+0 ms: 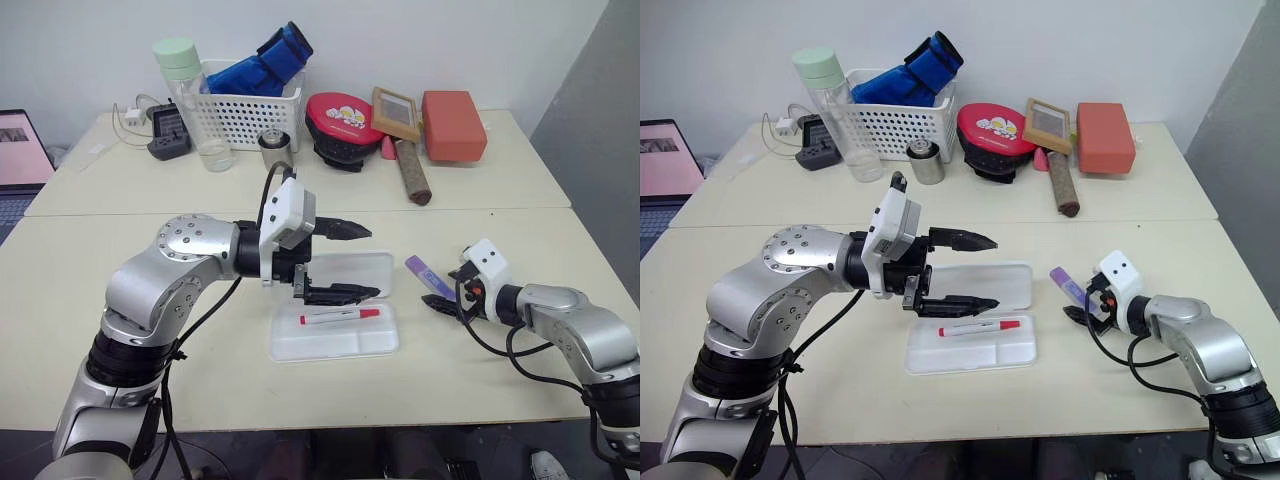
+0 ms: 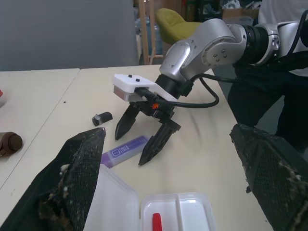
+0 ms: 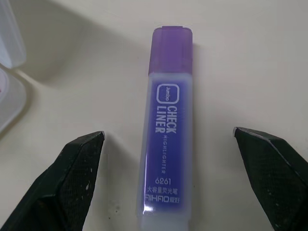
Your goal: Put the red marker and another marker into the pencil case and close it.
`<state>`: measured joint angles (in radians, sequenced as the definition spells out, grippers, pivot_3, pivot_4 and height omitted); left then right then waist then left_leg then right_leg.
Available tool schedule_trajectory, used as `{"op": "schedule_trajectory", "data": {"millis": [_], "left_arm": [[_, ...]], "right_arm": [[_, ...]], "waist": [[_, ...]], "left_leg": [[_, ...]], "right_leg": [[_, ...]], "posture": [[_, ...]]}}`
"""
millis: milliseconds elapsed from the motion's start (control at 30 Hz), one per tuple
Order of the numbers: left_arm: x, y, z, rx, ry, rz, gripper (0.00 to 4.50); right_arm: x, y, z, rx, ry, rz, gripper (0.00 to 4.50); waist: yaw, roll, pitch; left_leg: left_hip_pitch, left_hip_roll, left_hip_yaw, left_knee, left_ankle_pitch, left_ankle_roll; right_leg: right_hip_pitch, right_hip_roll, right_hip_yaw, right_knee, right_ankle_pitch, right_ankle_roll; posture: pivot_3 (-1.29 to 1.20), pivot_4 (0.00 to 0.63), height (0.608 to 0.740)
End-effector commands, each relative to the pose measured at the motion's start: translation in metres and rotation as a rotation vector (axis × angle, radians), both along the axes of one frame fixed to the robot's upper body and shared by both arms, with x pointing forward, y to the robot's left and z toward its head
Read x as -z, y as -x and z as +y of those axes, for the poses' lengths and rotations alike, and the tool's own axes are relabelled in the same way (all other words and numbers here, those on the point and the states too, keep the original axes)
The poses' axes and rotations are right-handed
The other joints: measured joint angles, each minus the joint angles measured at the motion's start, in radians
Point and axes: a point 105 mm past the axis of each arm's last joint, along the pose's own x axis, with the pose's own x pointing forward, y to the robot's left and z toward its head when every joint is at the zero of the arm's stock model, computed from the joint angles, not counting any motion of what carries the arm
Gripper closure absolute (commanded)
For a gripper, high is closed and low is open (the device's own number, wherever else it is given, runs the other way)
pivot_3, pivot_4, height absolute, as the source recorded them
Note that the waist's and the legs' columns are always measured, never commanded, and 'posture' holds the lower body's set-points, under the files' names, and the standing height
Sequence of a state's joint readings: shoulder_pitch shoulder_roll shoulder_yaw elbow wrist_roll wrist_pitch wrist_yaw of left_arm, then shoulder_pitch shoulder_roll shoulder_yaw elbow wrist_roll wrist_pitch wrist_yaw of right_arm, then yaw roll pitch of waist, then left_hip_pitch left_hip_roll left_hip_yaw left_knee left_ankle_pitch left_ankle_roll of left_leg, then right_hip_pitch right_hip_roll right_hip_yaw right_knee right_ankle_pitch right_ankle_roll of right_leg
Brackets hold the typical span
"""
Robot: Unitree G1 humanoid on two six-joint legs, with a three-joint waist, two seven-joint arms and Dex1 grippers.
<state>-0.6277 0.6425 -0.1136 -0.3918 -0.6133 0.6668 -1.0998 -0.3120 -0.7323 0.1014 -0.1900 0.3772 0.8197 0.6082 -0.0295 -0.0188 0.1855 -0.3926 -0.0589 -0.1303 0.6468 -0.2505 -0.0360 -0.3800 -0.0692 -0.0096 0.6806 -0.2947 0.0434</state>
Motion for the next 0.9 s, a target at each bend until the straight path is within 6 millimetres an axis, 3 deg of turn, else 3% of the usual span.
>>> {"op": "schedule_trajectory", "data": {"millis": [33, 200, 433, 567, 667, 800, 900], "left_arm": [[-0.005, 0.005, 0.002, 0.018, -0.005, -0.044, 0.0], [-0.004, 0.004, 0.004, 0.011, -0.016, -0.048, 0.0], [-0.003, 0.003, 0.01, 0.006, -0.03, -0.05, 0.0], [-0.001, 0.003, 0.014, 0.001, -0.041, -0.048, 0.0], [0.002, 0.005, 0.026, -0.022, -0.072, -0.039, 0.0], [0.013, 0.015, 0.054, -0.053, -0.167, -0.011, 0.0], [0.017, 0.022, 0.071, -0.07, -0.222, 0.015, 0.0]], "right_arm": [[0.005, 0.0, -0.001, 0.014, 0.018, 0.028, 0.69], [0.01, 0.001, -0.006, 0.012, 0.061, 0.035, 1.99], [0.005, 0.001, -0.008, -0.012, 0.072, 0.005, 3.42], [-0.004, 0.001, -0.007, -0.037, 0.07, -0.038, 3.45], [-0.03, 0.005, -0.007, -0.097, 0.063, -0.114, 3.45], [-0.049, 0.028, -0.012, -0.241, 0.114, -0.124, 3.45], [-0.052, 0.058, 0.002, -0.432, 0.105, -0.074, 3.45]], "waist": [[0.0, 0.0, 0.0], [0.0, 0.0, 0.0], [0.0, 0.0, 0.0], [0.001, 0.0, 0.0], [0.001, 0.0, 0.0], [-0.002, 0.001, 0.001], [0.001, 0.001, 0.001]], "left_leg": [[0.0, 0.0, 0.0, 0.0, 0.0, 0.0], [0.0, 0.0, 0.0, 0.0, 0.0, 0.0], [0.0, 0.0, 0.0, 0.0, 0.0, 0.0], [0.0, 0.0, 0.0, 0.0, 0.0, 0.0], [0.0, 0.0, -0.001, 0.0, 0.0, 0.0], [-0.001, 0.0, 0.001, -0.001, 0.0, 0.001], [-0.002, 0.001, 0.0, -0.001, -0.001, 0.001]], "right_leg": [[0.0, 0.0, 0.0, 0.0, 0.0, 0.0], [0.0, 0.0, 0.0, 0.0, 0.0, 0.0], [0.0, 0.0, 0.0, 0.0, 0.0, 0.0], [0.0, 0.0, 0.0, 0.0, 0.0, 0.0], [0.0, 0.0, 0.0, 0.0, 0.0, 0.0], [-0.003, 0.0, 0.001, 0.0, 0.0, 0.0], [-0.003, 0.0, 0.0, 0.0, 0.0, 0.0]], "posture": [[0.0, 0.15, 0.74], [0.0, 0.15, 0.74], [0.0, 0.15, 0.74], [0.0, 0.15, 0.74], [0.0, 0.15, 0.74], [0.0, 0.15, 0.74], [0.0, 0.15, 0.74]]}}
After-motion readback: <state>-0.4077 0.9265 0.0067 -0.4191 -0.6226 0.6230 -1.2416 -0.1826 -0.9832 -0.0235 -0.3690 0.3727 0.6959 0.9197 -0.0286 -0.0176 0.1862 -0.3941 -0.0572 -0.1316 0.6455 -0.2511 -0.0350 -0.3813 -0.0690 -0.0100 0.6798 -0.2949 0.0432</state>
